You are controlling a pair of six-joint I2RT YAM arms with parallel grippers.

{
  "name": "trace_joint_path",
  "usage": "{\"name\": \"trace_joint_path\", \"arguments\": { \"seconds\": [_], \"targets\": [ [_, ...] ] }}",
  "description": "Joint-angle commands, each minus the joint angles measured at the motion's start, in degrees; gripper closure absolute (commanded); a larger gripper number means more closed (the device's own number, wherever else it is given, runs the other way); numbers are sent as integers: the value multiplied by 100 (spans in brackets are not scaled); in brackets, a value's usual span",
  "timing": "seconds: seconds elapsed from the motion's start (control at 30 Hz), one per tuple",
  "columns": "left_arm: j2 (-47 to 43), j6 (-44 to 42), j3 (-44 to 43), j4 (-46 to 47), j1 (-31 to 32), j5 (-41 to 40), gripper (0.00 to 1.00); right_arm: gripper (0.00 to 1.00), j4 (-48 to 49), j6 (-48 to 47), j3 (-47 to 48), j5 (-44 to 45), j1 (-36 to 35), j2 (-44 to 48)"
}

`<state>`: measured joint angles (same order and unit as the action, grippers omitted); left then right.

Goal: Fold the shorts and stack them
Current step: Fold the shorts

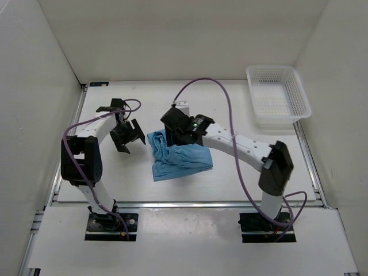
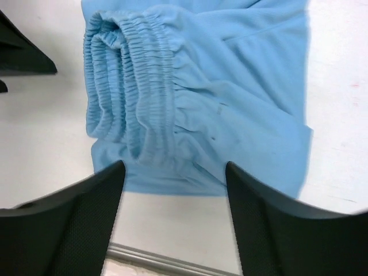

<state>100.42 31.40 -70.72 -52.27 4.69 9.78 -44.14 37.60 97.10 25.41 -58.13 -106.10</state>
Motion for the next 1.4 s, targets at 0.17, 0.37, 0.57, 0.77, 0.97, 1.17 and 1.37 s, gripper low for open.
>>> {"name": "trace_joint_path", "arguments": {
  "seconds": [0.17,0.37,0.57,0.77,0.97,1.17,1.37],
  "targets": [
    [-1024,174,-346,-275,347,-732,74,79,28,598,-1656,729,309,1803],
    [-507,121,-987,-222,1657,-241,90,81,-227,810,-2186,614,688,2067],
    [767,174,-1523,-108,2080,-161,88,77,-394,810,-2187,667,742,2067],
    [1629,122,-1761,-108,2019,-485,89,73,-499,757,-2187,720,794,2120],
    [1087,-54,-2050,-536,1966,-661,87,46,-666,704,-2134,895,855,2366],
    [67,-529,-3351,-1531,1896,-1057,19,0,-1157,642,-1817,1379,1346,2533],
    [-1453,-819,-3028,-1620,1325,-1162,1,0,-1290,477,-1993,1441,2278,3121]
  ]
}}
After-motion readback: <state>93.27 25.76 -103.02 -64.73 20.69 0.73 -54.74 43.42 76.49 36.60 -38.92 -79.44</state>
